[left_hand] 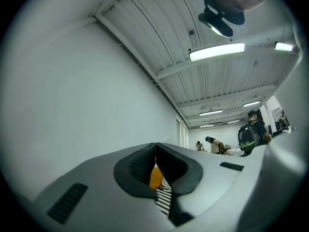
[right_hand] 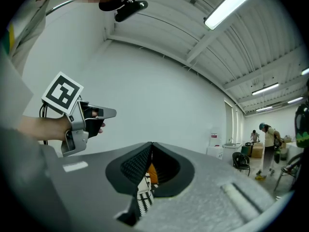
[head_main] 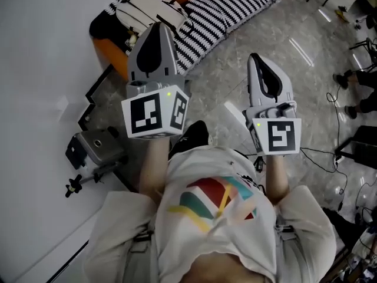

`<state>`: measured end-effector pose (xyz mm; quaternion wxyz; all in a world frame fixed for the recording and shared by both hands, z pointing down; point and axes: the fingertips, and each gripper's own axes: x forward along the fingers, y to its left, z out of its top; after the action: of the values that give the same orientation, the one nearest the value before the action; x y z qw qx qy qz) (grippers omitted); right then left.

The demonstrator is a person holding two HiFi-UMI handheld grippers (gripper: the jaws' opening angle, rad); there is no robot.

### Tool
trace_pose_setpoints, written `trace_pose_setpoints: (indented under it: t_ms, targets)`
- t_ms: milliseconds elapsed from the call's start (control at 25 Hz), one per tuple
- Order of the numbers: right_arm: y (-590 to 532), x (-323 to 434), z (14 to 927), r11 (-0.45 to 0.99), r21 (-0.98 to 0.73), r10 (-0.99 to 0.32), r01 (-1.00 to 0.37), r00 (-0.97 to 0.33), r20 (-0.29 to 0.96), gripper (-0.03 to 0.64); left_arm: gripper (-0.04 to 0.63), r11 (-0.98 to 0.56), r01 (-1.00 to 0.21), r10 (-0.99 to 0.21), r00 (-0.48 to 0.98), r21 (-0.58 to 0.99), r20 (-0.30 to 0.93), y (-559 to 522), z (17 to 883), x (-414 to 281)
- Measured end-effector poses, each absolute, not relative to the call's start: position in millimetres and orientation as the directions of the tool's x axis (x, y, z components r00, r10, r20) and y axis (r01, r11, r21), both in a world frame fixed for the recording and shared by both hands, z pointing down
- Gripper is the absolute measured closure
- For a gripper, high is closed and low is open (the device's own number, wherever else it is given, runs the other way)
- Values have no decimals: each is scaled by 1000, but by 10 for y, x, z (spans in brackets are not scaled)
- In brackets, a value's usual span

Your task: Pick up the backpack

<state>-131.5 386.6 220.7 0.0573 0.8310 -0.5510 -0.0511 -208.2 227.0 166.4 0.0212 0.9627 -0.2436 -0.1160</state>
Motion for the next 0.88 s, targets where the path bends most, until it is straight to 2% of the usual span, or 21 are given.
trace_pose_setpoints:
  t_ms: [200, 280, 360, 480, 680, 880]
  targets:
    - [3887, -1078, 2290, -438, 128, -898, -890, 440, -17, 612, 581, -890, -455, -448, 875, 2, -183, 2077, 1901, -1716]
    - [3866, -966, 2400, -448, 123, -891, -885, 453, 14, 612, 581, -917, -398, -396, 909, 8, -132, 2048, 2070, -1419]
    - [3794, -839, 2549, -445, 122, -890, -887, 453, 47, 612, 581, -948, -307, -314, 946, 86, -83, 2111, 2212, -1037]
    - [3585, -590, 2692, -440, 140, -894, -887, 447, 24, 612, 581, -963, -255, -262, 961, 84, -88, 2117, 2257, -434]
    - [3097, 183, 2940, -498, 106, -864, -861, 503, 30, 612, 581, -952, -303, -306, 941, 43, -144, 1585, 2289, 254]
    - [2446, 1036, 2800, -456, 112, -885, -883, 463, 49, 612, 581, -900, -426, -437, 884, 94, -166, 768, 2427, 689]
